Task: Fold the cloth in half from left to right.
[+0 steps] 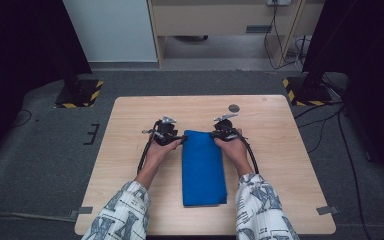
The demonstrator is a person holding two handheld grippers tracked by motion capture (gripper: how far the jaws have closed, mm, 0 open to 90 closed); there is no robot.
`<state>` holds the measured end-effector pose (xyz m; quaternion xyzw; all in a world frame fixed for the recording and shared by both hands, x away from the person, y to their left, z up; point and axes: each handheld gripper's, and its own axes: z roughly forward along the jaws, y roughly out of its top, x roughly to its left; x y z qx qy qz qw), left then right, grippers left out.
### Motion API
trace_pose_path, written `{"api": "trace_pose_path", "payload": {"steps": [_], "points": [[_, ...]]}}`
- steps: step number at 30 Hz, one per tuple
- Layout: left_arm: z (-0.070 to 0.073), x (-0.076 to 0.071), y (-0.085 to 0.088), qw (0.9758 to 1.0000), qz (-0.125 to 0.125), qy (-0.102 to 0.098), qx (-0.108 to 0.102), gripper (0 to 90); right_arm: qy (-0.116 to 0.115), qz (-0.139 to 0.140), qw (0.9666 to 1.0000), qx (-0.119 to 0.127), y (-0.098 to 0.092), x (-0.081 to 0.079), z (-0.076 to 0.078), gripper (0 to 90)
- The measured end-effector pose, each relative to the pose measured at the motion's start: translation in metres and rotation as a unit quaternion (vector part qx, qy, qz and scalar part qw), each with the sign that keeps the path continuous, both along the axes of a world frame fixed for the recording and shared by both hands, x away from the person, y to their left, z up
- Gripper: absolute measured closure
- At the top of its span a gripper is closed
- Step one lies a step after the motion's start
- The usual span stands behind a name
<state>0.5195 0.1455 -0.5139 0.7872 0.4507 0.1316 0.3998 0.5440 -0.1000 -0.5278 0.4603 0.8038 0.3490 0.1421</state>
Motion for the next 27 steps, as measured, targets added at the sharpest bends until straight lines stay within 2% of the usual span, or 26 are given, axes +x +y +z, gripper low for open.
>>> {"api": "trace_pose_path", "payload": {"steps": [2, 6, 9, 10, 11, 15, 19, 20, 22, 23, 27], "points": [[-0.006, 0.003, -0.003, 1.0000, 0.004, 0.000, 0.003, 43.5, -0.003, -0.003, 1.0000, 0.002, 0.000, -0.001, -0.001, 79.7], [-0.015, 0.010, -0.011, 0.9998, 0.010, 0.009, 0.017, 43.5, -0.005, -0.008, 0.9999, 0.009, -0.002, -0.003, -0.002, 79.6], [-0.015, 0.014, -0.017, 0.9998, 0.011, 0.009, 0.013, 43.8, -0.008, -0.006, 0.9999, 0.006, -0.001, -0.003, -0.002, 79.6], [-0.015, 0.015, -0.019, 0.9998, 0.008, 0.010, 0.017, 47.7, -0.007, -0.007, 0.9999, 0.008, -0.002, -0.004, -0.002, 79.6], [-0.015, 0.016, -0.021, 0.9994, 0.010, 0.010, 0.031, 50.1, -0.007, -0.010, 0.9999, 0.012, -0.002, -0.004, -0.002, 80.1], [-0.017, 0.017, -0.024, 0.9994, 0.008, 0.002, 0.033, 53.1, -0.011, -0.011, 0.9997, 0.018, -0.004, -0.008, -0.004, 81.8], [-0.018, 0.017, -0.026, 0.9995, 0.006, -0.004, 0.032, 64.4, -0.009, -0.011, 0.9997, 0.021, -0.005, -0.011, -0.003, 83.9], [-0.018, 0.017, -0.027, 0.9993, 0.005, -0.005, 0.037, 67.3, -0.010, -0.010, 0.9997, 0.021, -0.005, -0.012, -0.002, 84.3], [-0.018, 0.017, -0.028, 0.9996, -0.006, 0.002, 0.028, 80.1, -0.010, -0.013, 0.9993, 0.034, -0.006, -0.012, -0.001, 84.8], [-0.018, 0.017, -0.029, 0.9997, -0.005, 0.003, 0.024, 82.9, -0.011, -0.014, 0.9990, 0.041, -0.007, -0.012, 0.001, 85.0], [-0.013, 0.016, -0.028, 0.9998, -0.003, -0.009, 0.017, 85.1, -0.020, -0.015, 0.9981, 0.056, -0.008, -0.013, 0.007, 85.3]]}}
